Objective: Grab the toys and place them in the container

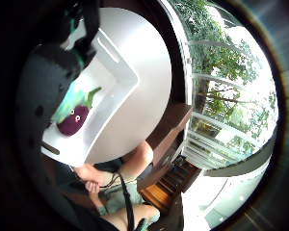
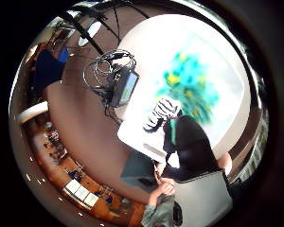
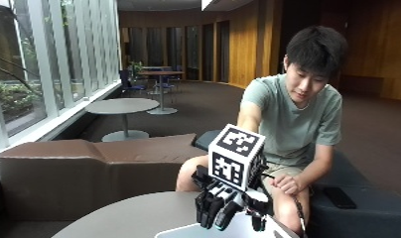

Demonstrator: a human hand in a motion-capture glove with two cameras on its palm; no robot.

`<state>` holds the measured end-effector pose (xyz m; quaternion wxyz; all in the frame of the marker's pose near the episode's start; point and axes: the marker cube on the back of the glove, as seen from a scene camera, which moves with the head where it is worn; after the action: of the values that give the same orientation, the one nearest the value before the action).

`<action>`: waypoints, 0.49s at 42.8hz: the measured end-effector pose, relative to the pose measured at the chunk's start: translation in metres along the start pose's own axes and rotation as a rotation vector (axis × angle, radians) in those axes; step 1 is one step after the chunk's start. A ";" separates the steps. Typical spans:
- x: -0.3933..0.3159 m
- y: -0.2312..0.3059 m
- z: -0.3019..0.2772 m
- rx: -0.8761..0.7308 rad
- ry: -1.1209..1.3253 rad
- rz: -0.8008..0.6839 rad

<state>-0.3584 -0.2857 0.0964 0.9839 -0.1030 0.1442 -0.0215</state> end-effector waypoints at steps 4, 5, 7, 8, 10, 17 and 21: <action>0.004 0.009 -0.006 0.049 -0.018 -0.019; 0.004 0.013 -0.007 0.062 -0.021 -0.024; 0.006 0.021 -0.010 0.084 -0.027 -0.038; 0.006 0.025 -0.012 0.095 -0.032 -0.047; 0.007 0.035 -0.014 0.115 -0.046 -0.071; 0.005 0.074 -0.016 0.157 -0.136 -0.172; 0.000 0.096 -0.014 0.148 -0.216 -0.227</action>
<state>-0.3614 -0.1945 0.0630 0.9899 -0.0478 0.0233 -0.1316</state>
